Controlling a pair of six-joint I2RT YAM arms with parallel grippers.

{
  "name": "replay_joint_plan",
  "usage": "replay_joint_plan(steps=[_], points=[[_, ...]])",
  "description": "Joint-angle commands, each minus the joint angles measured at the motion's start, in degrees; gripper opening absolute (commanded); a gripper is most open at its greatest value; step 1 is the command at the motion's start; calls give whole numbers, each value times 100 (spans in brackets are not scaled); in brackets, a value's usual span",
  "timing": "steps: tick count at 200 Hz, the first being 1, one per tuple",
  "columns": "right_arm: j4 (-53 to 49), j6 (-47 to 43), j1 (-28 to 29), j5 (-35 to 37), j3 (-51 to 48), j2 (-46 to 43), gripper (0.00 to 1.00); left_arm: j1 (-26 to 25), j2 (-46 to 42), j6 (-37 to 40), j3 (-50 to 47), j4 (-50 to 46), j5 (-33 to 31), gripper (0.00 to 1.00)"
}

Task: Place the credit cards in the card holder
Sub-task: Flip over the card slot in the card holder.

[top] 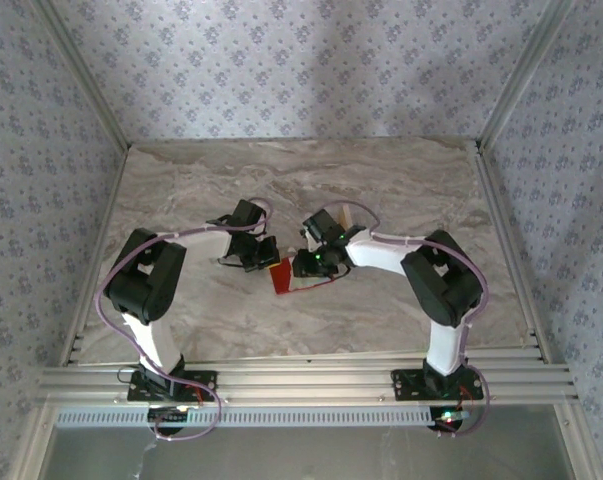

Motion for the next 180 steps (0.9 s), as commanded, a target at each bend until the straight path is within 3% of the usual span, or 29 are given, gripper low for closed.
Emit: replay_joint_plan(steps=[1,18,65,142,180], points=[[33,303,61,-299,-293,-192,38,15,449,-55,-100,-205,-444,4],[119,409,137,-345,-405,-268,43,14,449,-55,-109,-192,-431,4],[68,711,321,-284,-437,-284,44,6,419,-64,-118,-197,-435,4],[-312,1055,447,698,-753,-976,51,22,406,-89,-130,-188,-433,3],[-52,983,393,398,-588,-761,52,23,397,-94,-135,-181,-420,3]])
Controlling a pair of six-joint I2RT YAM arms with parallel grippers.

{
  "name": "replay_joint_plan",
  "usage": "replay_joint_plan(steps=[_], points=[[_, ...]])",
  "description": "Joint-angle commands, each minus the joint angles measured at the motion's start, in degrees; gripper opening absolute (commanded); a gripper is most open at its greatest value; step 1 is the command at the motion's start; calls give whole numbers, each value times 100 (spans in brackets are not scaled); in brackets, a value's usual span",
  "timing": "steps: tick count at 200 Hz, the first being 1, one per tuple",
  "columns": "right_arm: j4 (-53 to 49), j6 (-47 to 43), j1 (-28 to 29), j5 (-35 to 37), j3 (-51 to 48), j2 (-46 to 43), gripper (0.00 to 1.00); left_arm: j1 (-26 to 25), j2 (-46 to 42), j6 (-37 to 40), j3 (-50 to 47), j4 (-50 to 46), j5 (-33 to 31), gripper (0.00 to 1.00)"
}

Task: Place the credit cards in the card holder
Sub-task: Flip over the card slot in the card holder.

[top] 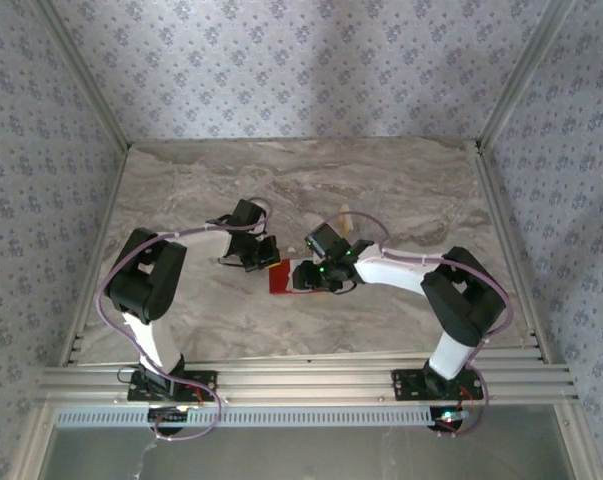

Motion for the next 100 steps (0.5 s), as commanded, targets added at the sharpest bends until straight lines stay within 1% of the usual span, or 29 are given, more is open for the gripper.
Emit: replay_joint_plan(steps=[1,28,61,83,100], points=[[-11,31,-14,-14,123,100,52,6,371,-55,-146,-205,-478,3],[47,-64,25,-120,410,335,52,5,363,-57,-144,-198,-475,3],[265,-131,39,-346,686,541,42,6,353,-66,-150,-180,-432,3],[479,-205,58,-511,788,657,44,15,320,-89,-183,-147,-341,3],[618,-210,30,-660,813,781,46,81,220,-144,-272,-13,-105,3]])
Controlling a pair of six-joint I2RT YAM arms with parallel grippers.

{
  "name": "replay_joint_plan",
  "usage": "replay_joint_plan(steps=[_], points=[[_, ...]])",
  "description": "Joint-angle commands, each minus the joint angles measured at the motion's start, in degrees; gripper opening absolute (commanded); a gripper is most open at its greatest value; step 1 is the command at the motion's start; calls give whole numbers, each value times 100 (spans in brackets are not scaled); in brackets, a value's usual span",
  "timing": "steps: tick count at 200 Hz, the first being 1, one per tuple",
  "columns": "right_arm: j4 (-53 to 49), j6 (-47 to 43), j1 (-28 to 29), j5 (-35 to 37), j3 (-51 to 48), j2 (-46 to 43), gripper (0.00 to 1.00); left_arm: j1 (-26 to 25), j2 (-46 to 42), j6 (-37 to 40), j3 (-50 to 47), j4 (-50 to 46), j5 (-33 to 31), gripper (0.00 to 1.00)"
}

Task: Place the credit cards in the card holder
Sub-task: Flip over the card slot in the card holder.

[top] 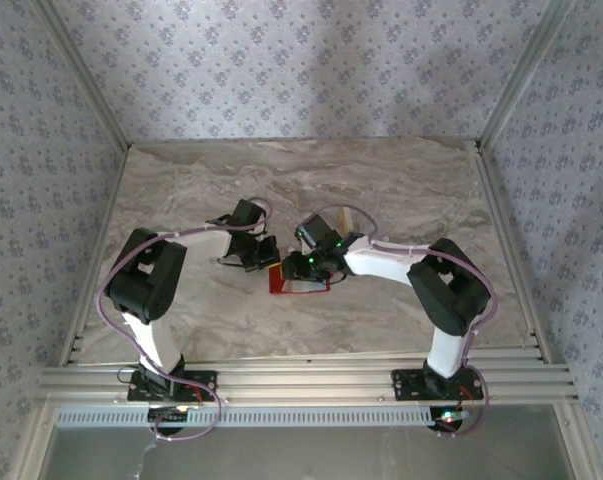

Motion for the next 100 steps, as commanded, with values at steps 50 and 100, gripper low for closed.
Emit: replay_joint_plan(steps=[50,100], points=[[569,-68,-58,-436,-72,308,49,597,-402,-383,-860,733,624,15],[509,-147,-40,-438,-8,527,52,976,-893,-759,-1344,1367,984,26]])
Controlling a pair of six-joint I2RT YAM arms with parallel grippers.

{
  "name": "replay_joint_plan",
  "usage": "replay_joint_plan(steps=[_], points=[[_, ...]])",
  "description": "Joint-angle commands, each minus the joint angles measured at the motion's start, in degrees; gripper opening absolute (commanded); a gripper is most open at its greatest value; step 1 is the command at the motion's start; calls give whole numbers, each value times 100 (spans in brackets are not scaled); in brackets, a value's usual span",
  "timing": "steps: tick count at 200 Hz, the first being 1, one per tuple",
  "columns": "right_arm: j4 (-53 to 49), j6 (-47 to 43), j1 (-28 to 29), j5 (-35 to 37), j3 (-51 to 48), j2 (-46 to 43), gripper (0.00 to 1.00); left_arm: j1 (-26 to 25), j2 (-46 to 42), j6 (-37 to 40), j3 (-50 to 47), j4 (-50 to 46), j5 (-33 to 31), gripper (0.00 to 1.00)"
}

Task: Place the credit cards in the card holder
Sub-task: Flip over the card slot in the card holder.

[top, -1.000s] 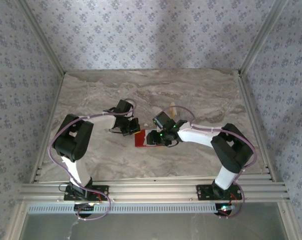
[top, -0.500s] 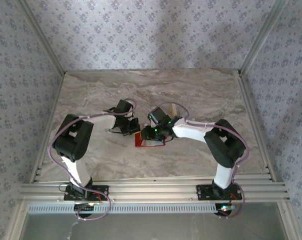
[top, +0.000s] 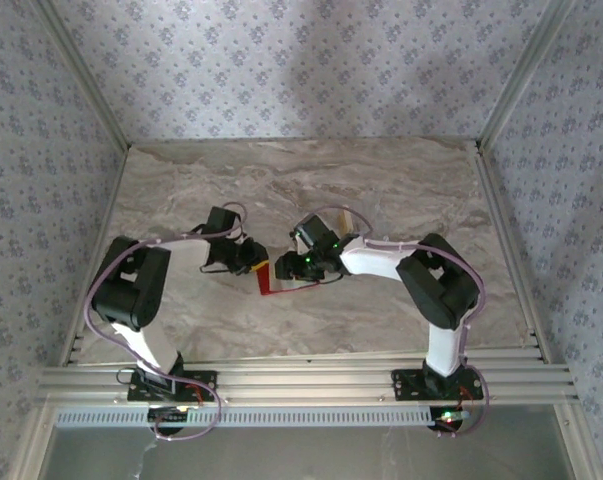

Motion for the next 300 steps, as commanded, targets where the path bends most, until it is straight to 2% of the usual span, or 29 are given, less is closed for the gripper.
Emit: replay_joint_plan(steps=[1,41,78,106,126,143,214,254,300], points=[[-60,-131,13,-37,22,166,52,148,-295,-208,-226,281,169,26],[-492,-257,105,376,247,369,45,420,-672,-474,-587,742,312,32],[-1231,-396,357,1167,605,527,46,483,-1282,-113,-575,149,-309,34],[-1535,-397,494,1507,957,681,45,175,-1548,251,-357,-180,-648,32],[-1481,-400,493,1491,898,653,42,-66,-1351,294,-221,-163,-602,20],[-1413,-289,451,1521,719,522,39,-145,-1164,317,-152,-127,-539,16],[-829,506,477,1693,-455,-282,39,-540,-271,336,170,109,-233,15],[-670,556,466,1631,-530,-386,41,-616,66,357,370,-242,-376,14],[-929,334,354,1630,-359,-617,46,-615,281,452,545,-651,-606,13]])
